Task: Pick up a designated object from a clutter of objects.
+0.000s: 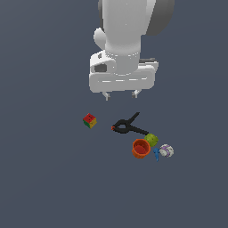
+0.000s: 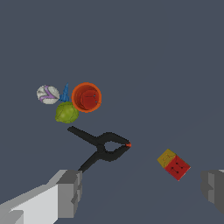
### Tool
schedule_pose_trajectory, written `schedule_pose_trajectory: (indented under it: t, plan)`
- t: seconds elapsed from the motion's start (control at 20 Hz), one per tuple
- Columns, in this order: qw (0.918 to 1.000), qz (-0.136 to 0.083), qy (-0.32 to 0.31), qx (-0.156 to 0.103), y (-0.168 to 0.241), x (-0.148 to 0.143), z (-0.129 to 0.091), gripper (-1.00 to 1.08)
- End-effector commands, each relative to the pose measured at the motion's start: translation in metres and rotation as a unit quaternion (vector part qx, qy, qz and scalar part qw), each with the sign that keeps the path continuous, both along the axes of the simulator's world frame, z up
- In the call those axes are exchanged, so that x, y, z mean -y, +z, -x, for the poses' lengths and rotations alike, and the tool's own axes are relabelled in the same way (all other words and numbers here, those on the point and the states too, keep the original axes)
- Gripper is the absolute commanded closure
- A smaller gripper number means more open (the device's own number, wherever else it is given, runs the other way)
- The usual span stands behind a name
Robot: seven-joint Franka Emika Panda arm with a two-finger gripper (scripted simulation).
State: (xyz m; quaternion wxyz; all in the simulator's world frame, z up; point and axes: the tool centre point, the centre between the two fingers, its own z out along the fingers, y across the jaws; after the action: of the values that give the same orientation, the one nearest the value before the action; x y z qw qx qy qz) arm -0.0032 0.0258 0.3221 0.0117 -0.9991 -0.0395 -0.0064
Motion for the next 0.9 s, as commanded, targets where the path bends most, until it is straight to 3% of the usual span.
schedule_pose_trajectory:
  t: [0.0, 0.85]
  plan:
    - [1.0000, 0.000, -0.002, 0.000, -0.001, -0.001, -0.001, -0.92]
    - [0.9948, 0.005, -0.102, -0.004, -0.046, -0.036, -0.019, -0.92]
